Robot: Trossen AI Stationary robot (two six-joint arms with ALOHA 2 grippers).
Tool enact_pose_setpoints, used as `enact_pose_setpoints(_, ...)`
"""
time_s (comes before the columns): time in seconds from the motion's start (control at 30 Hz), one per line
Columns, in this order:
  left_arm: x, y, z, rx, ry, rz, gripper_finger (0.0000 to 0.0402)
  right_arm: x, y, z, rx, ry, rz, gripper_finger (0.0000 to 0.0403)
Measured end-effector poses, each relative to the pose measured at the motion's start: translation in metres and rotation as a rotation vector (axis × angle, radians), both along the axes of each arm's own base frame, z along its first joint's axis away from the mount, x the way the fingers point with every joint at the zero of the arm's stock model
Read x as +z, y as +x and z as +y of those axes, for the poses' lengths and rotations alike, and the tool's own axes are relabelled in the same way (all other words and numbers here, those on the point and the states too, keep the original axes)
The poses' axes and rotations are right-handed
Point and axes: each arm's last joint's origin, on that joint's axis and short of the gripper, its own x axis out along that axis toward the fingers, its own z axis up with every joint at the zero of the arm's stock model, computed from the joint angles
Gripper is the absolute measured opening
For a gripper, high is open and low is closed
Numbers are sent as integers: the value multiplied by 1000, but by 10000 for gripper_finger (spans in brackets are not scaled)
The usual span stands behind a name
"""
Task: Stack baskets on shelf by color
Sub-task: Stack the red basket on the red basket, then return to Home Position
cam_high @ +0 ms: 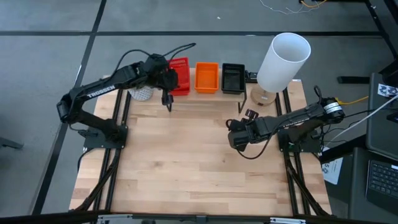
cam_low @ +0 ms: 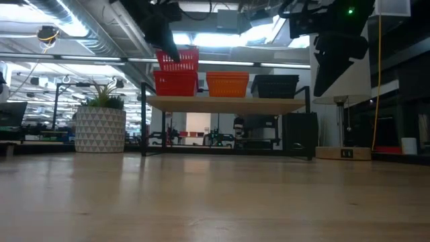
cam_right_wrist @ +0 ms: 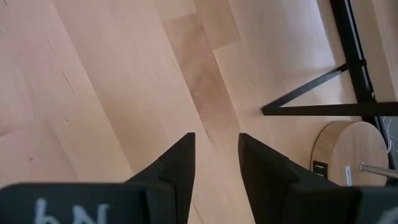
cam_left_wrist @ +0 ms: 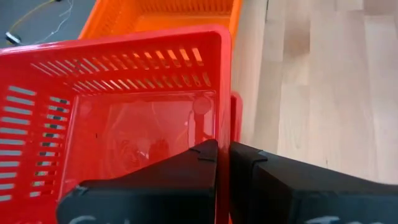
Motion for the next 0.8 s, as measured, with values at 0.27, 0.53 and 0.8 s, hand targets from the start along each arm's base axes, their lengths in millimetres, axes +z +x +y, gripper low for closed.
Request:
enact_pose_setpoints(0.27,-9,5,4,14,-14,47,1,0,0,0,20,-6,11,122)
enact_pose_setpoints(0.53,-10,5,4,7,0,61,56,0,0,0,19,-5,9,122)
enact_pose_setpoints(0.8,22,2,1,5,19,28,94,0,0,0,22,10,12,122)
